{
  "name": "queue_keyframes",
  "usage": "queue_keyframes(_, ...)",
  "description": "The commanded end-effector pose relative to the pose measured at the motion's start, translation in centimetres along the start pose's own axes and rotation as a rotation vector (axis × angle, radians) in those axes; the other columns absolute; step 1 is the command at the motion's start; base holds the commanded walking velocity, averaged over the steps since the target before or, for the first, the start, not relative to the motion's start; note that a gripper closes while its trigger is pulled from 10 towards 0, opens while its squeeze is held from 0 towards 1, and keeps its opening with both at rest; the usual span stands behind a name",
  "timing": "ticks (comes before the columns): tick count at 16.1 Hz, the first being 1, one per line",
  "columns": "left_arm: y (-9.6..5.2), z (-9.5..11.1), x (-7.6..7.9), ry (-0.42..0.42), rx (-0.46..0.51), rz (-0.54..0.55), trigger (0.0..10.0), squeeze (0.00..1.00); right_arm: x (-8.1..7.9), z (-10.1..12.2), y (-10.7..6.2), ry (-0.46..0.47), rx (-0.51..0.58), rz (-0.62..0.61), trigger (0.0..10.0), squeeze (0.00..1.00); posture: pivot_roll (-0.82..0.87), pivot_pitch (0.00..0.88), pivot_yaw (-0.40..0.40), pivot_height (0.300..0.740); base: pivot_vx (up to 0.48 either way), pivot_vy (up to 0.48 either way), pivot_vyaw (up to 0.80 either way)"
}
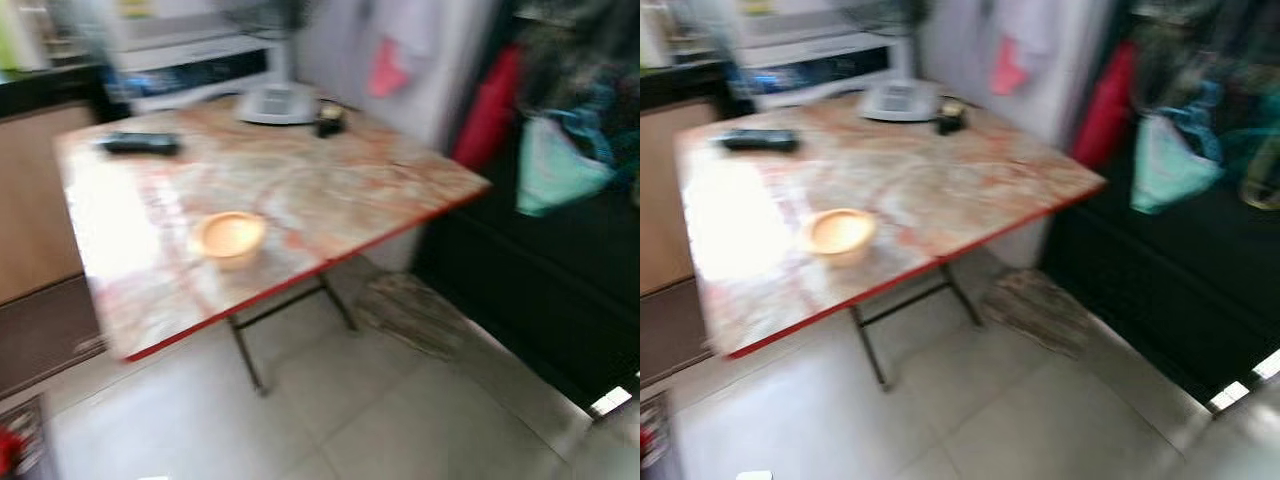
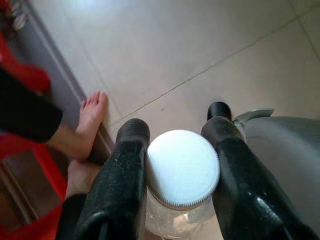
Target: Restocking fridge
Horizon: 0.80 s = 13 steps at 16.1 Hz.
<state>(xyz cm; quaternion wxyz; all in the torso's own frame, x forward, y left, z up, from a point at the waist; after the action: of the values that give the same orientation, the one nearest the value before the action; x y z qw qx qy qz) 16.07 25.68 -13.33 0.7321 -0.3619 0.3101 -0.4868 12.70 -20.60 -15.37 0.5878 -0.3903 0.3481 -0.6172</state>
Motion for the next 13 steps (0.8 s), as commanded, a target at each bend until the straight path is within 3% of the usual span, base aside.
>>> queue_keyframes(1,-0.05,-0.64,0.19,0.010,-0.029,-0.003,10.0,0.00,0.00,-0.12,0.00,-0.005,-0.008,0.004,10.0,0.00,0.09,0.000,-0.022,0.740,0.000,0.000,-0.80)
queue_keyframes(13,-0.03,-0.65,0.48,-0.009,-0.035,-0.007,10.0,0.00,0.06,0.05,0.03,-0.015,-0.008,0.007,10.0,0.00,0.09,0.000,-0.026,0.740,0.000,0.020,-0.80)
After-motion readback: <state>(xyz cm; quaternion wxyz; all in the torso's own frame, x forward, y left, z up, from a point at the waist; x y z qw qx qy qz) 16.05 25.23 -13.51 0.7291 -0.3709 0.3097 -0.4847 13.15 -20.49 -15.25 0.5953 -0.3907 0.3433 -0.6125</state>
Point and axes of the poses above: a point about 5 cm out from each wrist's last joint towards the gripper, its own y axis pointing out of the wrist towards the gripper, its own z axis along the axis of the wrist's last joint, x = y × z, the point moved 5 cm from there along y, pointing out of the wrist towards the gripper, and after that the axes turned 12 degrees about -y, right-handed, at the moved point
